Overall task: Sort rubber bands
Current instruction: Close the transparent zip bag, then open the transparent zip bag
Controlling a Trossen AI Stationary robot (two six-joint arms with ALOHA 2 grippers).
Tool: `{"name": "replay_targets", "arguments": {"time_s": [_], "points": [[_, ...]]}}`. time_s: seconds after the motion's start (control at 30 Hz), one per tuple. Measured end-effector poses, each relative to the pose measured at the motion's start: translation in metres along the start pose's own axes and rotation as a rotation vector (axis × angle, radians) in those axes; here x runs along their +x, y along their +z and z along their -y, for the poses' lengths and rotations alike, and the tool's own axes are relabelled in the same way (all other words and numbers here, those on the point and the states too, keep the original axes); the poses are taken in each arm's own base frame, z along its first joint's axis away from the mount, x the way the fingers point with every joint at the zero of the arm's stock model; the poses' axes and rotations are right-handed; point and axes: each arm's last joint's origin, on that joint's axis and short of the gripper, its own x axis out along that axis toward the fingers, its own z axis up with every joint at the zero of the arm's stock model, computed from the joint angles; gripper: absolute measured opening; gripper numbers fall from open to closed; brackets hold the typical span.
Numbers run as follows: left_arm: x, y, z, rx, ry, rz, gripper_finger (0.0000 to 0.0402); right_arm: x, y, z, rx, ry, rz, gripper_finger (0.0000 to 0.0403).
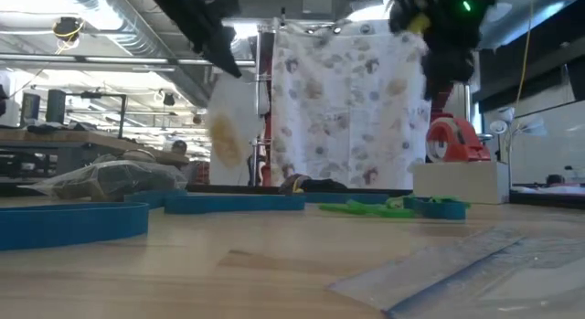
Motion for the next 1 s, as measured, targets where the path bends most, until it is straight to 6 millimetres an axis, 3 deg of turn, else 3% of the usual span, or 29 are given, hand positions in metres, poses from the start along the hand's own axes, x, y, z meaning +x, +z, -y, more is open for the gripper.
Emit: {"name": "replay_targets", "arguments": {"time_s": [0.17, 0.33, 0.5, 0.67, 0.8, 1.0], "points": [[0.011, -0.011, -0.014, -0.083, 0.054, -0.040, 0.0000, 0.028, -0.038, -0.006, 0.045, 0.124, -0.088, 0.0169], [0.019, -0.026, -0.013, -0.176, 0.050, -0.093, 0.0024, 0.030, -0.071, -0.012, 0.140, 0.423, -0.209, 0.0169], [0.022, -0.034, -0.007, -0.282, -0.022, -0.149, 0.0098, 0.005, -0.090, -0.012, 0.215, 0.644, -0.236, 0.0169], [0.005, -0.020, 0.002, -0.366, -0.248, -0.098, 0.0167, -0.037, -0.097, -0.026, 0.219, 0.938, -0.032, 0.0169], [-0.016, -0.006, 0.025, -0.386, -0.408, -0.015, 0.0192, -0.061, -0.096, -0.045, 0.255, 1.028, 0.164, 0.0169], [-0.045, 0.003, 0.087, -0.335, -0.624, 0.028, 0.0192, -0.069, -0.102, -0.088, 0.198, 1.036, 0.228, 0.0169]]}}
